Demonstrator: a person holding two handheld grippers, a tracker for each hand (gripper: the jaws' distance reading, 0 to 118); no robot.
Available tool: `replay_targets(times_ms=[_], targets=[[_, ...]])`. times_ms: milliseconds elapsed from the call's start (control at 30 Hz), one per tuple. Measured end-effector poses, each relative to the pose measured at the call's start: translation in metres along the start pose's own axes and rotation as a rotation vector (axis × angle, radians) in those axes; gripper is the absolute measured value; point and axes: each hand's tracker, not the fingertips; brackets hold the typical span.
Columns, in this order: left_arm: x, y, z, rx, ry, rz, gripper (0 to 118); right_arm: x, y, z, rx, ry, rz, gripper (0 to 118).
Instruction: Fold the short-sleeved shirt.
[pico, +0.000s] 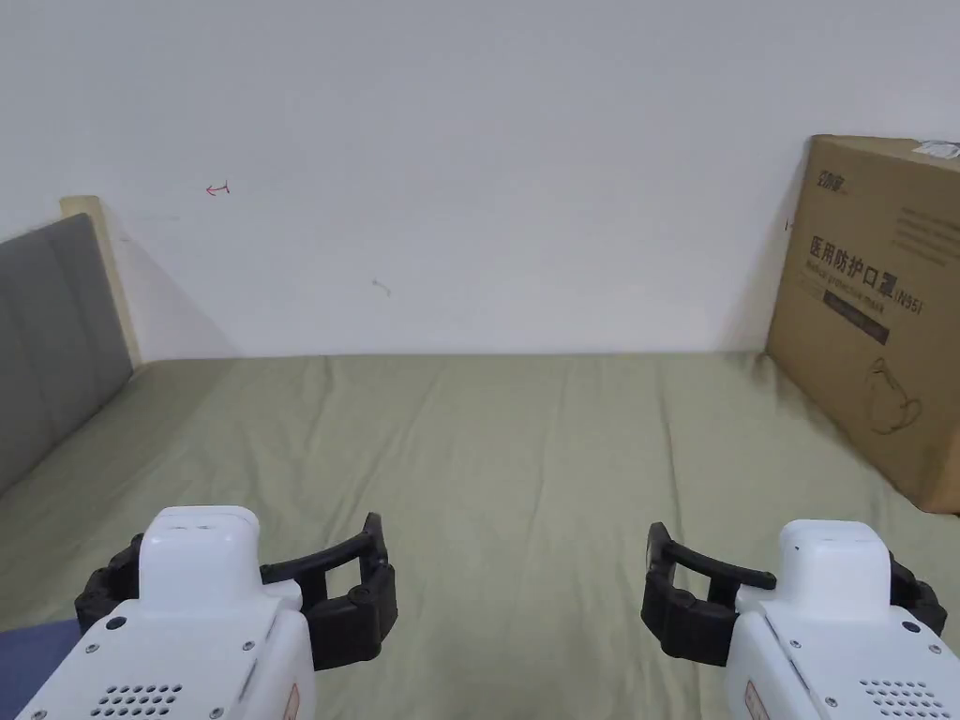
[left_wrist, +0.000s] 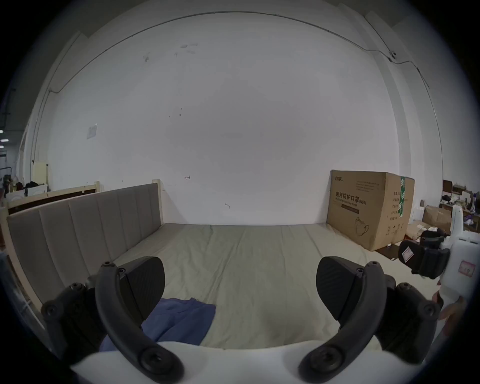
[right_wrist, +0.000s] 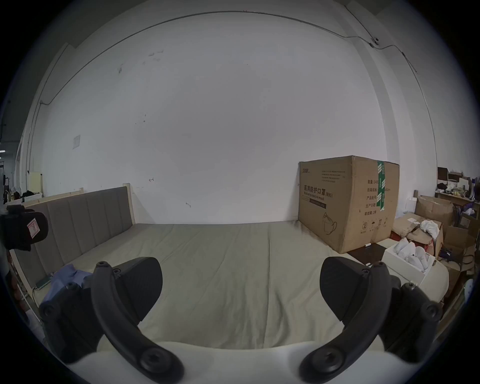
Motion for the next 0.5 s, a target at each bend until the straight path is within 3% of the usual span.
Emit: replay_targets(times_ms=[67, 133, 300, 367, 433, 500], targets=[[-0.005, 0.003, 0.001, 0.009, -0.036, 0.119, 117, -0.005, 0.004, 0.001, 0.025, -0.054, 0.080, 118], [-0.020, 0.002, 0.000, 0.029, -0.120, 0.354, 117, -0.020, 0.007, 0.001, 0.072, -0.101, 0.251, 118], [-0.062, -0.036, -0.011, 0.037, -0.174, 1.023, 117, -0.065, -0.012, 0.006, 0.216, -0.159, 0.890, 118], [-0.071, -0.059, -0.014, 0.030, -0.160, 1.204, 117, -0.079, -0.029, 0.007, 0.237, -0.128, 1.085, 118], [-0.073, -0.073, -0.016, -0.022, -0.127, 1.307, 117, -0.088, -0.041, 0.007, 0.231, -0.089, 1.175, 118], [-0.074, -0.078, -0.017, -0.048, -0.074, 1.273, 117, -0.090, -0.044, 0.004, 0.181, -0.054, 1.119, 118]])
